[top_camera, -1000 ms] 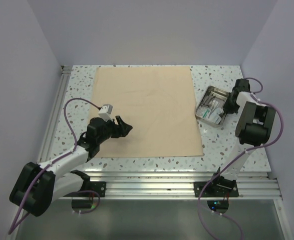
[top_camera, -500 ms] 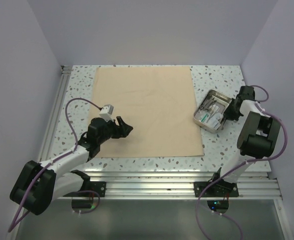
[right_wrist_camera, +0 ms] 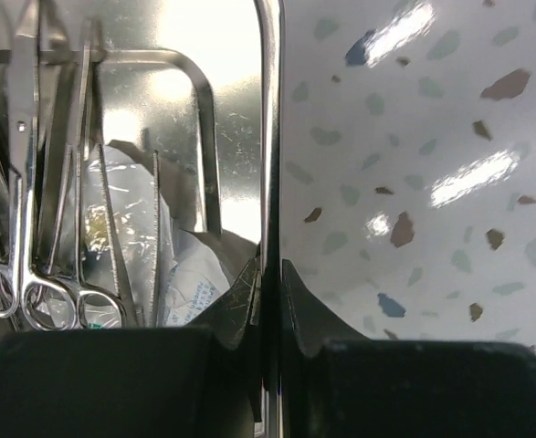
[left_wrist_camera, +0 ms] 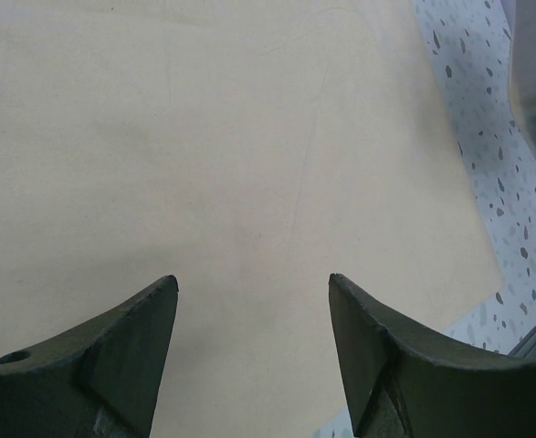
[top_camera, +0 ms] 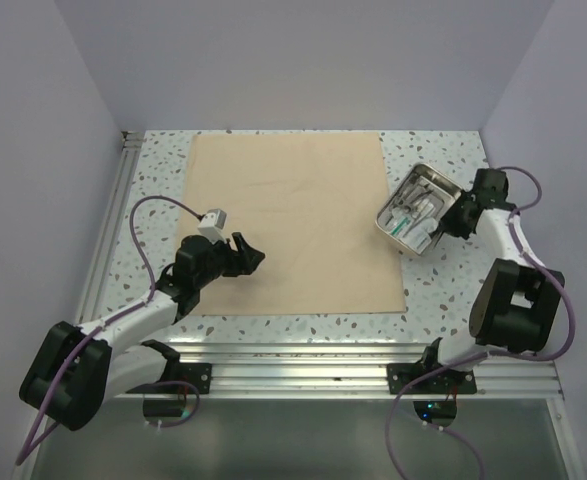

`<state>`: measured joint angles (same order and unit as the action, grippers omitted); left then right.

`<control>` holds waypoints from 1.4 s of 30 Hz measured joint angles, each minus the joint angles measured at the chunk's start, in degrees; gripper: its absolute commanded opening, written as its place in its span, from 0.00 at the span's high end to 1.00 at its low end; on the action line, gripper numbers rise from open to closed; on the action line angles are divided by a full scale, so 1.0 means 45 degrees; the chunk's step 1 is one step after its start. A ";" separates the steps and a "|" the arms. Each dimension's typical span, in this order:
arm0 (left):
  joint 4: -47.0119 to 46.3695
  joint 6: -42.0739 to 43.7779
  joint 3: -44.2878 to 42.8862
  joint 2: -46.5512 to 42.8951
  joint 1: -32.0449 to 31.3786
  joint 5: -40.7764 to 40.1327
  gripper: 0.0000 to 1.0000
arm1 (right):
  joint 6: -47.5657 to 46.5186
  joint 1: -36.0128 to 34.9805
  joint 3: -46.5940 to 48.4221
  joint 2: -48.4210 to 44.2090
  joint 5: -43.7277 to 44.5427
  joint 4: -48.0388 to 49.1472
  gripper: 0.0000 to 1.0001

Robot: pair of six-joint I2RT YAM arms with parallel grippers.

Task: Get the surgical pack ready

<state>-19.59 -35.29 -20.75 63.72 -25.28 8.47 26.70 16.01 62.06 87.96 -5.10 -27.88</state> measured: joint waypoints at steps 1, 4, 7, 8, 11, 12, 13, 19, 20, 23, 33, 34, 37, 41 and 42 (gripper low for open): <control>0.0000 0.0000 0.0000 -0.0015 -0.0005 -0.0005 0.29 | 0.0223 -0.0330 -0.0087 -0.0131 0.0267 -0.0087 1.00; 0.0000 0.0005 0.0000 -0.0063 -0.0005 -0.0058 0.29 | 0.1001 -0.1773 -0.0267 -0.0505 0.1093 -0.0432 1.00; 0.0005 0.0005 0.0000 -0.0068 -0.0010 -0.0087 0.29 | 0.1846 -0.3381 -0.0311 -0.0656 0.1812 -0.0617 1.00; 0.0005 0.0005 0.0000 -0.0068 -0.0010 -0.0087 0.30 | 0.2171 -0.3871 -0.0325 -0.0661 0.1938 -0.0661 1.00; 0.0005 0.0005 0.0000 -0.0068 -0.0010 -0.0107 0.30 | 0.3118 -0.4974 -0.0437 -0.0661 0.2351 -0.0801 1.00; 0.0005 0.0005 0.0000 -0.0068 -0.0010 -0.0131 0.29 | 0.3439 -0.5294 -0.0500 -0.0665 0.2618 -0.0884 1.00; 0.0005 0.0005 0.0000 -0.0068 -0.0010 -0.0146 0.29 | 0.3696 -0.5527 -0.0549 -0.0665 0.2851 -0.0967 1.00; 0.0010 0.0005 0.0000 -0.0068 -0.0010 -0.0194 0.29 | 0.5901 -0.7616 -0.0641 -0.0631 0.4391 -0.1875 1.00; 0.0010 0.0005 0.0000 -0.0068 -0.0010 -0.0204 0.29 | 0.6290 -0.8024 -0.0641 -0.0593 0.4619 -0.1977 1.00; 0.0010 0.0005 0.0000 -0.0068 -0.0010 -0.0262 0.29 | 0.7368 -0.9049 -0.0646 -0.0325 0.5071 -0.2040 1.00; 0.0034 0.0010 0.0000 -0.0068 -0.0010 -0.0282 0.29 | 0.9447 -1.0224 -0.0792 0.1064 0.5931 -0.1724 1.00; 0.0039 0.0010 0.0000 -0.0068 -0.0010 -0.0287 0.29 | 0.9530 -1.0244 -0.0850 0.1146 0.5974 -0.1642 1.00; 0.0044 0.0010 0.0000 -0.0068 -0.0010 -0.0287 0.29 | 0.9666 -1.0307 -0.0971 0.1370 0.6358 -0.1511 1.00; 0.0049 0.0049 0.0000 -0.0068 -0.0010 -0.0291 0.29 | 0.9738 -1.0341 -0.0971 0.1685 0.6853 -0.1379 1.00; 0.0049 0.0068 0.0000 -0.0068 -0.0010 -0.0291 0.29 | 0.9753 -1.0346 -0.0976 0.1744 0.6887 -0.1307 0.99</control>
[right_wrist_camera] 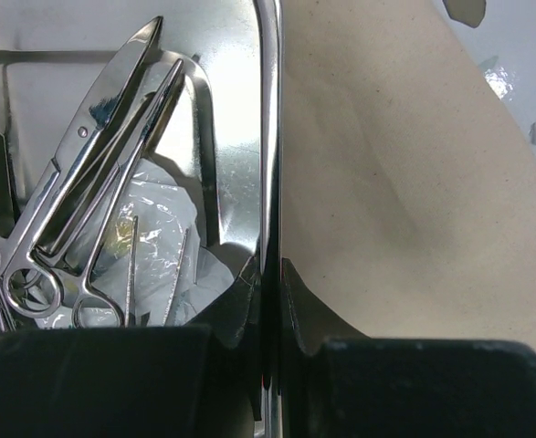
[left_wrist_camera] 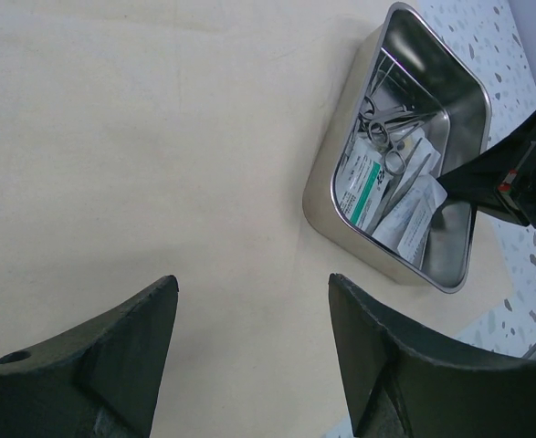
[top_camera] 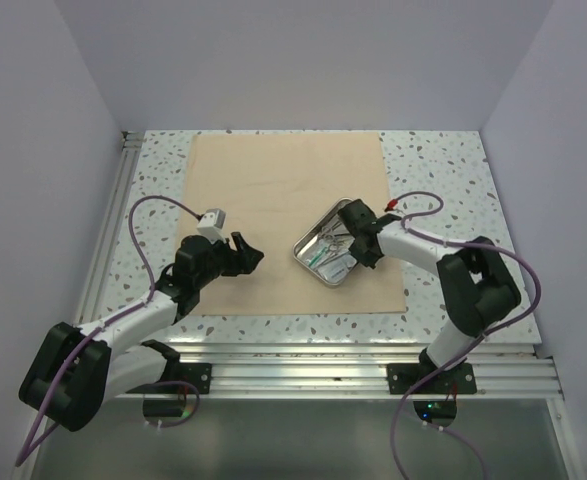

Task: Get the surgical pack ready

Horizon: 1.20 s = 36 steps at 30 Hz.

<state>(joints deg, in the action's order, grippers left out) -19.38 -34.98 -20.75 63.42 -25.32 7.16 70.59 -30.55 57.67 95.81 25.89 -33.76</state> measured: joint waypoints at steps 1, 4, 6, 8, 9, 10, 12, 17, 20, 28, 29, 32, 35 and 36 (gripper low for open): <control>0.0000 0.0024 0.0000 0.0000 0.0000 -0.0005 0.29 | 0.0000 0.0000 0.0000 0.0039 0.0010 0.0112 0.94; 0.0000 0.0034 0.0000 0.0000 0.0000 -0.0015 0.28 | -0.0073 -0.0049 -0.0024 0.0063 0.0049 0.0452 0.85; 0.0000 0.0039 0.0000 0.0000 0.0000 -0.0039 0.28 | -0.0121 -0.0068 -0.0112 0.0034 0.0073 0.0772 0.72; 0.0000 0.0044 0.0000 0.0000 0.0000 -0.0078 0.27 | -0.0194 -0.0073 -0.0262 -0.0087 0.0107 0.1132 0.61; 0.0000 0.0044 0.0000 0.0000 0.0000 -0.0107 0.27 | -0.0282 -0.0073 -0.0296 -0.0185 0.0136 0.1185 0.56; 0.0000 0.0053 0.0000 -0.0005 0.0000 -0.0141 0.27 | -0.0355 -0.0102 -0.0306 -0.0340 0.0165 0.1190 0.44; 0.0039 0.0068 0.0000 -0.0029 0.0000 -0.0238 0.27 | -0.0520 -0.0121 -0.0306 -0.0685 0.0301 0.1175 0.39; 0.0112 0.0131 0.0000 -0.0151 0.0000 -0.0466 0.26 | -0.1146 -0.0117 -0.0321 -0.1894 0.0335 0.0933 0.34; 0.0296 0.0180 0.0000 -0.0287 0.0000 -0.0719 0.25 | -0.2191 0.0170 -0.0325 -0.2764 -0.0005 0.1112 0.34; 0.2667 0.0355 -0.0301 -0.1758 -0.0049 -0.2390 0.14 | -0.6596 0.3798 0.1661 -0.1773 -0.3526 0.1982 0.32; 0.3089 0.0321 -0.0398 -0.2059 -0.0049 -0.2613 0.12 | -0.7062 0.4192 0.2254 -0.1224 -0.3997 0.2040 0.32; 0.4537 -0.0068 -0.0758 -0.2837 -0.0049 -0.3152 0.07 | -0.8155 0.5129 0.3808 0.0398 -0.5178 0.2550 0.33; 0.5926 -0.0724 -0.1001 -0.3322 -0.0049 -0.3536 0.00 | -0.8835 0.5887 0.4974 0.1812 -0.5989 0.2934 0.34; 0.6324 -0.0918 -0.1035 -0.3453 -0.0049 -0.3623 0.00 | -0.9005 0.6105 0.5391 0.2327 -0.6188 0.3021 0.35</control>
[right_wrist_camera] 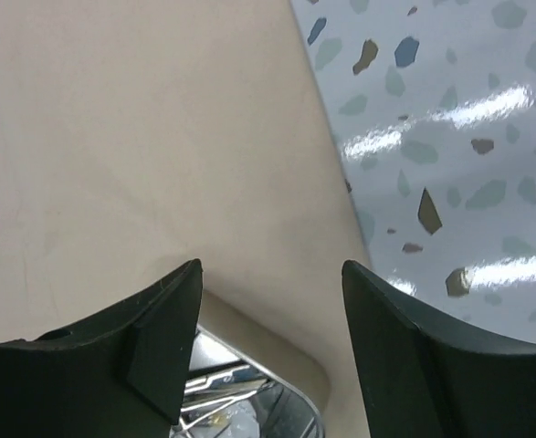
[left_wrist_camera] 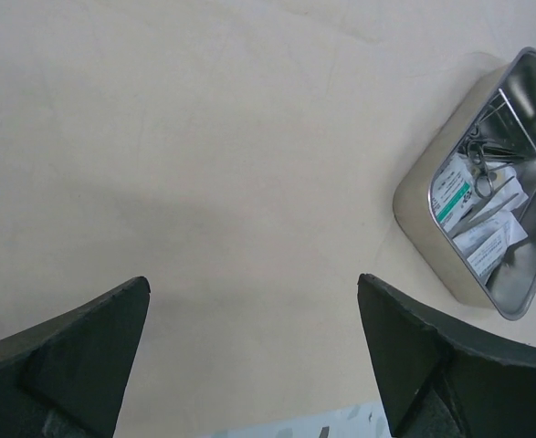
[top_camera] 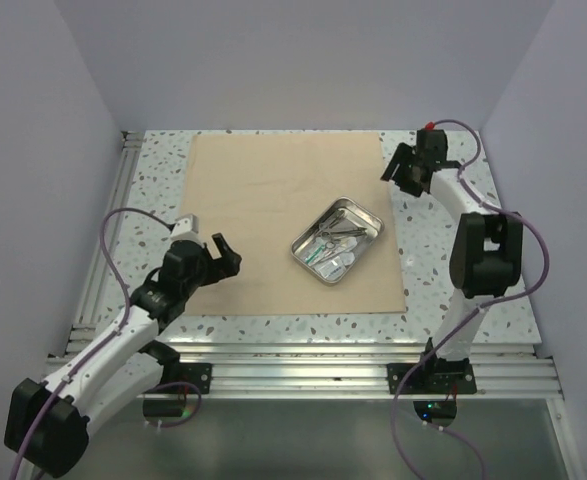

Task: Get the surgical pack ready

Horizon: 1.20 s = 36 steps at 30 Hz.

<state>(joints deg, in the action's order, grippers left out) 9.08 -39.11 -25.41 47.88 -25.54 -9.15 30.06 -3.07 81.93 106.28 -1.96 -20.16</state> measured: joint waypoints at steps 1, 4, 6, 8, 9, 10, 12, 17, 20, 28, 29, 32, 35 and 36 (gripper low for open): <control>0.0471 -0.0248 0.0000 -0.0185 0.0000 -0.0102 0.00 | -0.0141 0.0199 0.0389 0.0500 -0.0209 0.0117 0.36; 0.1807 -0.1083 -0.0005 -0.0811 0.0000 -0.0408 0.00 | -0.0432 0.0631 0.1525 0.1948 -0.0612 0.0228 0.38; 0.2404 -0.1593 -0.0005 -0.1175 0.0000 -0.0554 0.00 | -0.0534 0.0753 0.2220 0.2837 -0.0821 0.0355 0.39; 0.2793 -0.2108 0.0000 -0.1447 0.0000 -0.0670 0.00 | -0.0597 0.0767 0.2739 0.3521 -0.0937 0.0437 0.40; 0.2939 -0.2341 0.0015 -0.1525 0.0005 -0.0714 0.01 | -0.0597 0.0758 0.2943 0.3847 -0.1044 0.0481 0.41; 0.2992 -0.2569 0.0068 -0.1579 0.0005 -0.0758 0.01 | -0.0597 0.0753 0.3109 0.4129 -0.1156 0.0495 0.41; 0.3172 -0.2939 0.0204 -0.1622 0.0005 -0.0855 0.02 | -0.0588 0.0729 0.3400 0.4648 -0.1307 0.0544 0.42; 0.3730 -0.3798 0.0607 -0.1613 0.0005 -0.1137 0.05 | -0.0534 0.0680 0.3988 0.5260 -0.1583 0.0680 0.42; 0.4036 -0.4231 0.0631 -0.1418 0.0005 -0.1273 0.06 | -0.0486 0.0685 0.4197 0.5474 -0.1676 0.0733 0.47; 0.4595 -0.5144 0.0636 -0.0947 0.0005 -0.1511 0.11 | -0.0146 0.0699 0.4245 0.5751 -0.2074 0.1161 0.62; 0.4726 -0.5289 0.0631 -0.0869 0.0005 -0.1564 0.12 | -0.0087 0.0699 0.4284 0.5814 -0.2166 0.1171 0.64; 0.5430 -0.5809 0.0539 -0.0369 0.0005 -0.1734 0.16 | 0.0092 0.0699 0.4493 0.6067 -0.2487 0.1389 0.73; 0.6207 -0.6232 0.0209 0.0296 0.0005 -0.1904 0.17 | 0.0393 0.0704 0.4629 0.6334 -0.2905 0.1758 0.85; 0.6411 -0.6358 0.0112 0.0437 0.0005 -0.1962 0.17 | 0.0452 0.0704 0.4648 0.6402 -0.3045 0.1885 0.91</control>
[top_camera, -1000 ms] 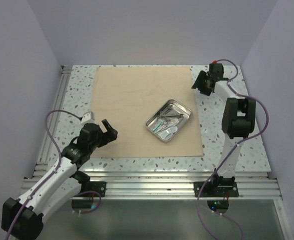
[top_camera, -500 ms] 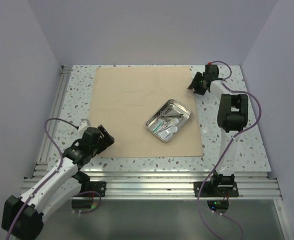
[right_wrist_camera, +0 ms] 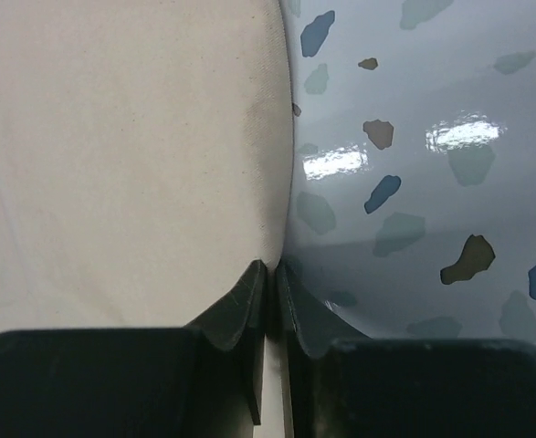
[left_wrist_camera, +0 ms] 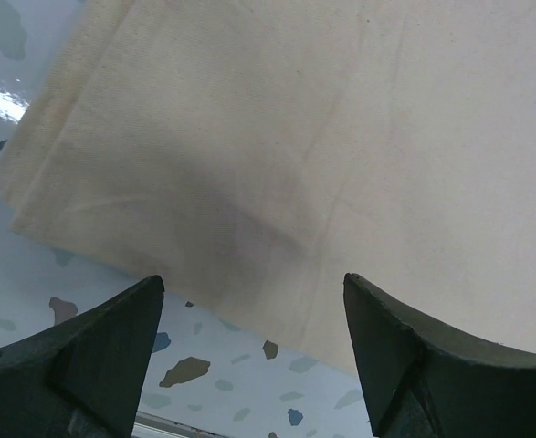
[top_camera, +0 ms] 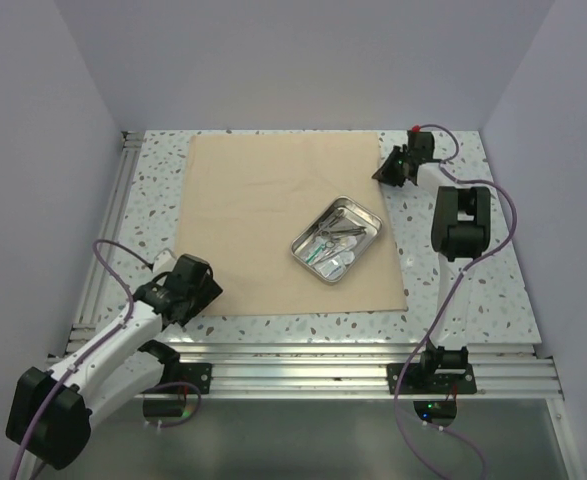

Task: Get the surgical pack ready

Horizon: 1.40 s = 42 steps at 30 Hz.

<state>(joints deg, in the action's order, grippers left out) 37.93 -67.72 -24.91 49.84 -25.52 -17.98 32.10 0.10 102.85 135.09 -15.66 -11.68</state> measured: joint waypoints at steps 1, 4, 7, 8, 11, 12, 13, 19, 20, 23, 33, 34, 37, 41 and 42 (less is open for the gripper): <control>0.0155 -0.0121 -0.0073 0.0087 0.0000 -0.0058 0.17 | 0.0107 0.0000 0.0000 0.0073 -0.0107 0.0097 0.95; 0.0277 -0.0311 -0.0117 0.0146 0.0000 -0.0117 0.18 | 0.0500 0.0000 -0.0102 0.0136 -0.0223 0.0447 1.00; 0.0262 -0.0403 -0.0117 0.0311 0.0000 -0.0126 0.23 | 0.0981 0.0146 -0.0481 0.0092 -0.0340 0.1069 1.00; 0.0248 -0.0408 -0.0117 0.0418 0.0000 -0.0136 0.25 | 0.1166 0.0189 -0.0665 0.0039 -0.0403 0.1302 1.00; 0.0204 -0.0447 -0.0117 0.0801 0.0000 -0.0170 0.32 | 0.1574 0.0325 -0.1326 -0.0209 -0.0437 0.1987 1.00; 0.0170 -0.0481 -0.0117 0.0913 0.0000 -0.0170 0.34 | 0.1661 0.0374 -0.1515 -0.0296 -0.0427 0.2113 1.00; 0.0141 -0.0495 -0.0117 0.1001 0.0000 -0.0175 0.36 | 0.1734 0.0423 -0.1647 -0.0355 -0.0427 0.2200 1.00; -0.0457 -0.0544 -0.0092 0.1695 0.0000 -0.0423 0.71 | 0.1967 0.0685 -0.2380 -0.0748 -0.0301 0.2599 1.00; -0.0646 -0.0520 -0.0087 0.1841 0.0000 -0.0525 0.80 | 0.1991 0.0714 -0.2647 -0.0899 -0.0199 0.2759 1.00; -0.1627 -0.0306 -0.0102 0.2443 0.0049 -0.0850 1.00 | 0.2225 0.0860 -0.3745 -0.1540 0.0121 0.3245 1.00; -0.3852 0.1443 -0.2608 0.6698 0.1375 -0.1219 1.00 | 0.2963 0.1821 -0.7970 -0.4274 0.1574 0.4634 1.00; -0.3944 0.1647 -0.3104 0.7286 0.1452 -0.1273 1.00 | 0.3021 0.1865 -0.8514 -0.4668 0.1768 0.4765 1.00; -0.4177 0.2268 -0.4716 0.9000 0.1758 -0.1239 1.00 | 0.3249 0.1904 -1.0088 -0.5872 0.2395 0.5153 1.00; -0.4333 0.3177 -0.6970 1.1006 0.2181 -0.1020 1.00 | 0.3653 0.1880 -1.1866 -0.7373 0.3191 0.5260 1.00; -0.4376 0.3424 -0.7548 1.1492 0.2278 -0.0962 1.00 | 0.3755 0.1846 -1.2327 -0.7737 0.3381 0.5367 1.00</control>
<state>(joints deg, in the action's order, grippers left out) 18.24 -52.31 -58.87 101.56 -15.27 -22.31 48.99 8.40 47.37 100.27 -0.45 12.47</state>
